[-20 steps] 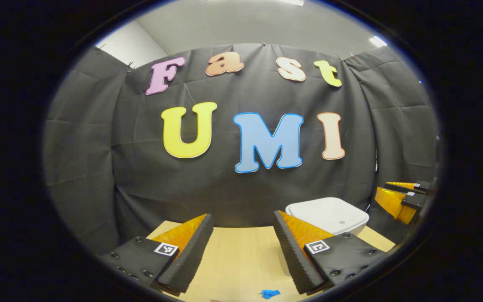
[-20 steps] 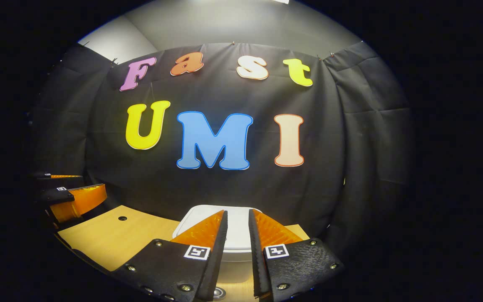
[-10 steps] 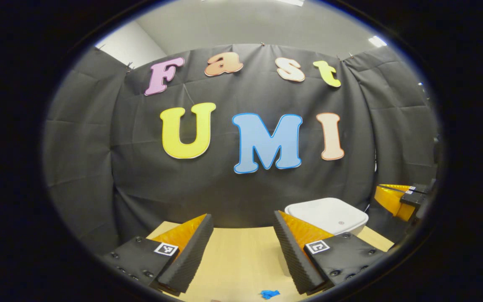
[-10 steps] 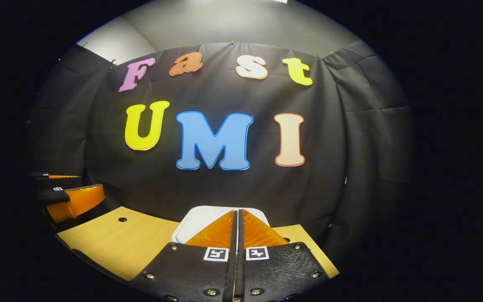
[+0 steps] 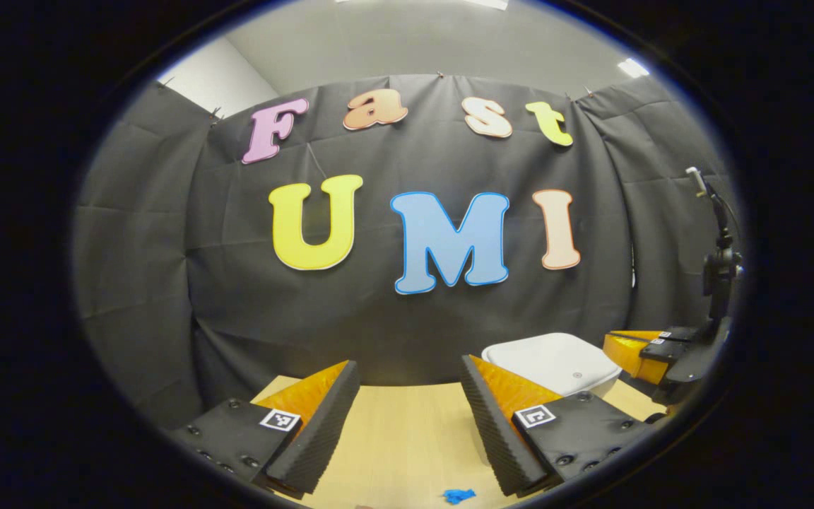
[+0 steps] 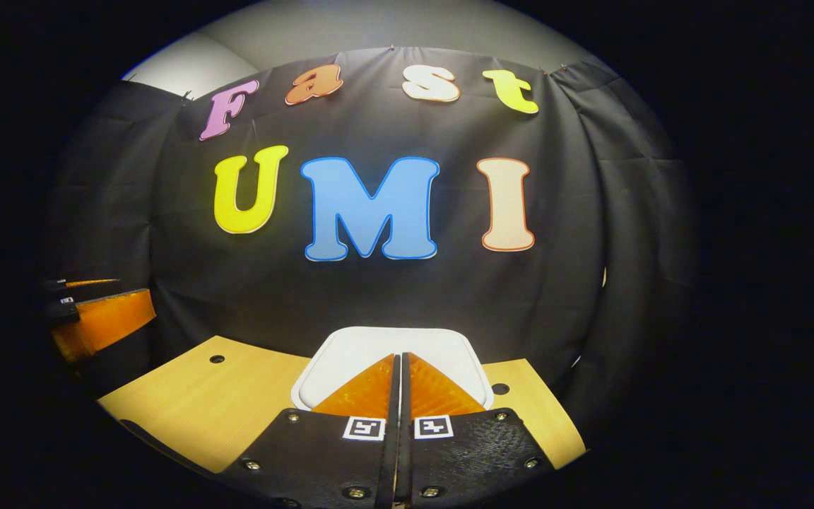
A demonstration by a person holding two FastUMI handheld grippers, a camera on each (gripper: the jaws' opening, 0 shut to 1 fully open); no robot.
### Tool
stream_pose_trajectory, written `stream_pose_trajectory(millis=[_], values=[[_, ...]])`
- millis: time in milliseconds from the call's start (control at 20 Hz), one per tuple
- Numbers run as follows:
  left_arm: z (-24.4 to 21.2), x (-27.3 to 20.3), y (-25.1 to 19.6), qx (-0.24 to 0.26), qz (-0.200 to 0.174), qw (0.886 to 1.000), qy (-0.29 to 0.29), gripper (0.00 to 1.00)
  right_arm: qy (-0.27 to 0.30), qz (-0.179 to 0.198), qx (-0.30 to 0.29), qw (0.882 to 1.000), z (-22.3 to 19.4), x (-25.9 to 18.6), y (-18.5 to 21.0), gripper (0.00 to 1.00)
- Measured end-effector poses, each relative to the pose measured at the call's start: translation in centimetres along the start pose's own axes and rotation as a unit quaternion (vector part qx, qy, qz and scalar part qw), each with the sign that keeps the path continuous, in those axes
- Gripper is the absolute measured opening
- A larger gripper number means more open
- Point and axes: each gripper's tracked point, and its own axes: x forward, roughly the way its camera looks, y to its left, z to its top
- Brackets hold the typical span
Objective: Press the lid of the desktop garbage bin to open it, pick up the crumpled paper on the desktop and throw it into the bin, then pick up the pop can on the desktop and drop it into the bin, and finally close the garbage bin lid.
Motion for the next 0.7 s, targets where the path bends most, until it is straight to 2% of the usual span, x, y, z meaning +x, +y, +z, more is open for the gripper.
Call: stream_pose_trajectory(millis=[350,700], values=[[-0.3,0.2,0.8,0.001,0.009,1.0,0.005,0.95,0.042,0.014,0.01,0.999,-3.1,2.1,0.6,0.01],[-0.5,0.5,1.3,0.001,0.014,1.0,0.008,0.95,0.056,0.016,0.02,0.998,-4.8,2.7,0.5,0.01]])
